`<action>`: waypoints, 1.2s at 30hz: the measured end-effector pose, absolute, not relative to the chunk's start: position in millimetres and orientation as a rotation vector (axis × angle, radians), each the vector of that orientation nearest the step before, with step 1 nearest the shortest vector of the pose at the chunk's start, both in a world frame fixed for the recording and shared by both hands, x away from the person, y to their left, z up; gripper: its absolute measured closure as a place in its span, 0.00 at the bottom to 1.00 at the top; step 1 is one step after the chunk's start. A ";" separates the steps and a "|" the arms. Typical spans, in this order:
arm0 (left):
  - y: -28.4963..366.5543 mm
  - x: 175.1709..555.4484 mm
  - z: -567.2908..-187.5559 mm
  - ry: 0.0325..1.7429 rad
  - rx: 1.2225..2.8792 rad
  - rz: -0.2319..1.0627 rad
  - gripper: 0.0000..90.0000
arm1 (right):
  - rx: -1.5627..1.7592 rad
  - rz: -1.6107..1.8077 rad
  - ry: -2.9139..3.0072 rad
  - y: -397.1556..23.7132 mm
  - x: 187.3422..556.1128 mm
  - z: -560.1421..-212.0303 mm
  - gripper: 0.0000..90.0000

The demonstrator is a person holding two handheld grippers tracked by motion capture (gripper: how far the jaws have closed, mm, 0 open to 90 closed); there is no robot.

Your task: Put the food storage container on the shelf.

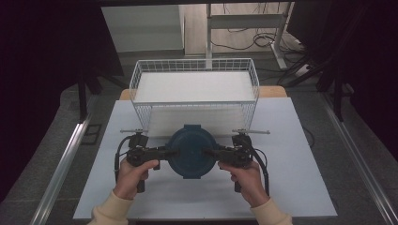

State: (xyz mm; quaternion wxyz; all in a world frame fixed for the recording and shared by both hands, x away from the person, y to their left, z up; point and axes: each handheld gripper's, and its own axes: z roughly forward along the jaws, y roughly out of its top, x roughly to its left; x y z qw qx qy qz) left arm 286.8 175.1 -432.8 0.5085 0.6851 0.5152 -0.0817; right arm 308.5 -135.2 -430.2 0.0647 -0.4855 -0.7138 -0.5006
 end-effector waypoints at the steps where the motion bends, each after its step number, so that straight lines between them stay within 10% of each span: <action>1: 175.7 288.3 -430.9 1.240 1.644 -0.199 0.45 | -1.464 -1.513 -2.161 -134.6 309.8 -427.3 0.38; 36: 176.5 321.6 -347.8 1.157 1.619 -0.148 0.45 | -1.399 -1.595 -2.289 -132.8 341.2 -330.5 0.38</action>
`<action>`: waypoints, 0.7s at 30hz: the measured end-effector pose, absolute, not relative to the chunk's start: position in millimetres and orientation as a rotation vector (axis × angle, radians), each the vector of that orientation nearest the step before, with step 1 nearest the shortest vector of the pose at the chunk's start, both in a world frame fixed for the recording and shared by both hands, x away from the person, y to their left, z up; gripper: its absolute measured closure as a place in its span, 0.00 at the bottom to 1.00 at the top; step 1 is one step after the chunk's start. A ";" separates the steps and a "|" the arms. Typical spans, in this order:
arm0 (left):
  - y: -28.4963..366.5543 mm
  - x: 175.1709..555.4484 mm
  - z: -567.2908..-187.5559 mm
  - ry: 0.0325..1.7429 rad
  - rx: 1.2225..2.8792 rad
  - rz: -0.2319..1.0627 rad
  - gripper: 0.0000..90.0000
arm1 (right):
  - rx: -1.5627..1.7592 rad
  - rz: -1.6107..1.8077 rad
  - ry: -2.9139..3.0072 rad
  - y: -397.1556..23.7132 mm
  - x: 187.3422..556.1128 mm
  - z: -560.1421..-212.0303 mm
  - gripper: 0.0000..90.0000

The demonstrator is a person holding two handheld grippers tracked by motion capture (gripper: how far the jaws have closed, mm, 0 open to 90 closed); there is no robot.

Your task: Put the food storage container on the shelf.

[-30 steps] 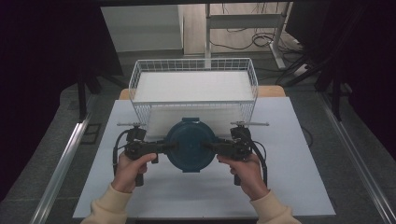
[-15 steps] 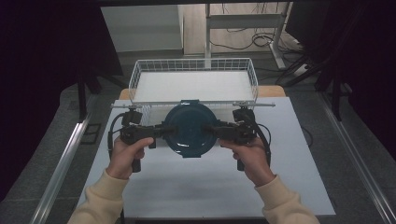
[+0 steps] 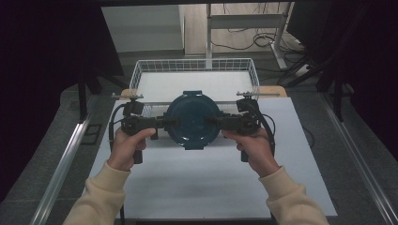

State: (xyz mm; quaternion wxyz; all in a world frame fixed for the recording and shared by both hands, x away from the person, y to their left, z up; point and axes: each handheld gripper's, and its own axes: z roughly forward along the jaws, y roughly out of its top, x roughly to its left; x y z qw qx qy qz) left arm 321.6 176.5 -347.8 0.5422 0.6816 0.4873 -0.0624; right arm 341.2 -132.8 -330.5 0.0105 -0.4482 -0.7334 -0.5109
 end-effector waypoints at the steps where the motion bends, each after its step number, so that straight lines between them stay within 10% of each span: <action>1: 176.5 323.1 -345.3 1.155 1.620 -0.146 0.45 | -1.396 -1.596 -2.292 -132.9 342.0 -329.2 0.38; 21: 175.5 369.6 -310.0 1.156 1.628 -0.108 0.45 | -1.363 -1.588 -2.293 -134.0 393.1 -296.2 0.39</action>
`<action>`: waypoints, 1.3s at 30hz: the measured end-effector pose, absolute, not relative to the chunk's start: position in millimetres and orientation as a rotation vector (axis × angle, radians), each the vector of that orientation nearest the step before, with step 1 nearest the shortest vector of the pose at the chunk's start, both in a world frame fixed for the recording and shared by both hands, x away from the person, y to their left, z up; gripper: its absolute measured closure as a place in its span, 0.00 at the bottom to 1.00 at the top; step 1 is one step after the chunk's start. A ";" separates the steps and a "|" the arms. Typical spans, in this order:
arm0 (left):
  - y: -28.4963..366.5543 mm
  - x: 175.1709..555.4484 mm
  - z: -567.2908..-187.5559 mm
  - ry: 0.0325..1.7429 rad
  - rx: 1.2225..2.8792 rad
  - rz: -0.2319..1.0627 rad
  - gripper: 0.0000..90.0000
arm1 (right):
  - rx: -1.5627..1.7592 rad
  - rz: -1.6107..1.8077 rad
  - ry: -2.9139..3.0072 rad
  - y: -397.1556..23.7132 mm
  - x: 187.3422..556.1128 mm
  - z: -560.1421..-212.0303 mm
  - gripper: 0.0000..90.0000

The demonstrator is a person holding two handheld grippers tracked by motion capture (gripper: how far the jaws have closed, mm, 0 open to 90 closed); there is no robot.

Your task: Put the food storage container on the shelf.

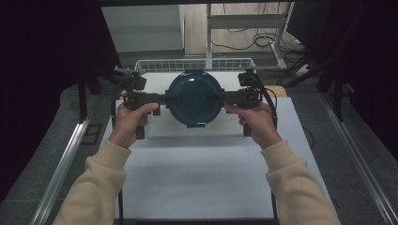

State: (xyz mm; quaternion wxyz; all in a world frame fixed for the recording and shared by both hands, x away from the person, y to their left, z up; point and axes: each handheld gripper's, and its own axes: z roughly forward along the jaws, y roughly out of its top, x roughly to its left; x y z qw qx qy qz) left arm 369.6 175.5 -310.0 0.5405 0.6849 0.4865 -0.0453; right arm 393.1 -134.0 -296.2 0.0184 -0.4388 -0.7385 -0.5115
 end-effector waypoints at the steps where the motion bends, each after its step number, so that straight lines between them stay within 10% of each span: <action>1: 175.7 371.7 -308.7 1.158 1.627 -0.107 0.45 | -1.360 -1.588 -2.291 -133.7 396.9 -294.8 0.39; 39: 190.0 459.6 -312.8 1.259 1.568 -0.201 0.45 | -1.412 -1.473 -2.242 -119.0 492.1 -290.9 0.38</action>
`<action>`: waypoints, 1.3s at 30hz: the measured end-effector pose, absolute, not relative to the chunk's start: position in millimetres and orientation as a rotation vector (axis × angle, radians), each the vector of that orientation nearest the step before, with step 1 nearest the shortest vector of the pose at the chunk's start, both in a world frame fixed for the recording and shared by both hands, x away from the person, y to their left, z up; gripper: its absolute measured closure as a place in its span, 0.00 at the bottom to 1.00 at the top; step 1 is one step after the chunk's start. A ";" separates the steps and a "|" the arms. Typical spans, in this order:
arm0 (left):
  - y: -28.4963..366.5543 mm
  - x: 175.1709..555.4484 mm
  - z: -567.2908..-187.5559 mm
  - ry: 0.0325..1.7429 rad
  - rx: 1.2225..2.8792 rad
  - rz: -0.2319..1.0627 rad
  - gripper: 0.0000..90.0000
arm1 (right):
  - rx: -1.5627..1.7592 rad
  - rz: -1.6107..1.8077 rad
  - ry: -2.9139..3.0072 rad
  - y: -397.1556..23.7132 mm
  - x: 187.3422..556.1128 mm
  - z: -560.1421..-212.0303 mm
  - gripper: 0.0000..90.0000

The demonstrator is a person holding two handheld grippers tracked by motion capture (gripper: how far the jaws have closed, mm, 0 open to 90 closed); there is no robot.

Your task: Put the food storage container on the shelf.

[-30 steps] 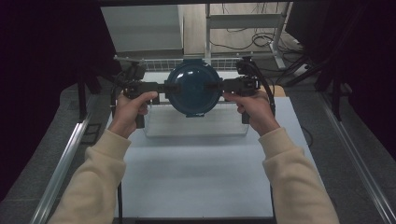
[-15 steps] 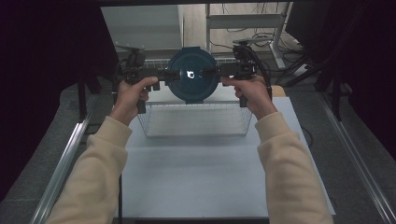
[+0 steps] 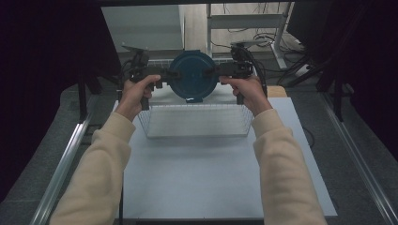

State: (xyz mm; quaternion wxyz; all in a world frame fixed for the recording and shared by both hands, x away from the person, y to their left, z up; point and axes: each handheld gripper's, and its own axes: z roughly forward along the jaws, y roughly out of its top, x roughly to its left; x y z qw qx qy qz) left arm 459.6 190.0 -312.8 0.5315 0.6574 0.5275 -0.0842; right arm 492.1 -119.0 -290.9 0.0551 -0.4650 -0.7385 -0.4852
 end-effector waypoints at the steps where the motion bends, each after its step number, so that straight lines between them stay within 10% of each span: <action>1: 190.7 462.4 -314.1 1.269 1.554 -0.216 0.45 | -1.421 -1.471 -2.233 -118.9 493.2 -291.2 0.38; 23: 190.1 495.9 -336.8 1.356 1.436 -0.364 0.40 | -1.611 -1.401 -1.949 -125.8 521.5 -315.3 0.34; 28: 188.0 487.5 -329.5 1.339 1.494 -0.211 0.29 | -1.627 -1.434 -2.120 -118.2 511.1 -307.3 0.09; 39: 193.8 430.5 -309.6 1.237 1.656 0.069 0.21 | -1.511 -1.518 -2.427 -130.2 458.9 -285.4 0.11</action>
